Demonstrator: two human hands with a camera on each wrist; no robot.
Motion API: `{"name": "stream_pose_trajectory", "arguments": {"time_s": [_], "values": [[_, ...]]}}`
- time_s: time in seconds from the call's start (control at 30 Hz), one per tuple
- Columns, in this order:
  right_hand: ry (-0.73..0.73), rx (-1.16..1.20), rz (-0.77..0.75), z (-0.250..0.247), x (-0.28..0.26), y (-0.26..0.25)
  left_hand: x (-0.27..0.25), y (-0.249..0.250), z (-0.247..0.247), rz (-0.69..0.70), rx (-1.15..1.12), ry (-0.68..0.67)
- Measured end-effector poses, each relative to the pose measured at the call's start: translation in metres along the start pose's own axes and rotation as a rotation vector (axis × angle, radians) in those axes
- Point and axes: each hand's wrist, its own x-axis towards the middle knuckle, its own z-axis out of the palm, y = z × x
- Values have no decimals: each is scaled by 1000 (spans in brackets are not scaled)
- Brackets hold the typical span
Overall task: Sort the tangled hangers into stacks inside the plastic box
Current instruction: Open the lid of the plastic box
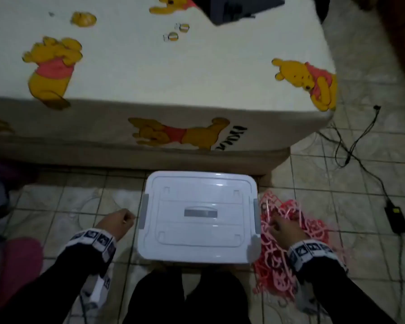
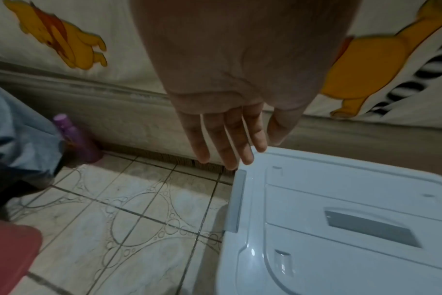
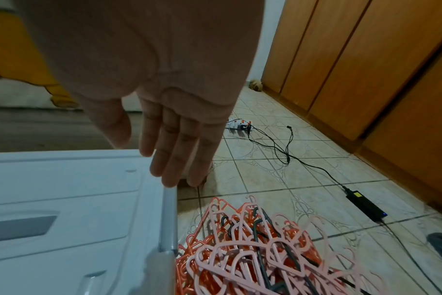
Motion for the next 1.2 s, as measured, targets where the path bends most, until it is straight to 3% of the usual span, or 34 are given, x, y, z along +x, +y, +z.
{"name": "stream_pose_trajectory", "arguments": {"time_s": [0.43,0.63,0.8,1.03,1.2], "values": [[253,303,85,67,175,24,173,-16,73,-95,-120,131],[267,288,-58,47,222,27,215,-8,63,5,-280,172],[197,297,-56,36,236,29,229,-5,62,42,-312,125],[322,334,-28,49,215,19,220,-6,68,20,-207,223],[339,320,15,55,194,12,203,-18,67,-1,-363,264]]}}
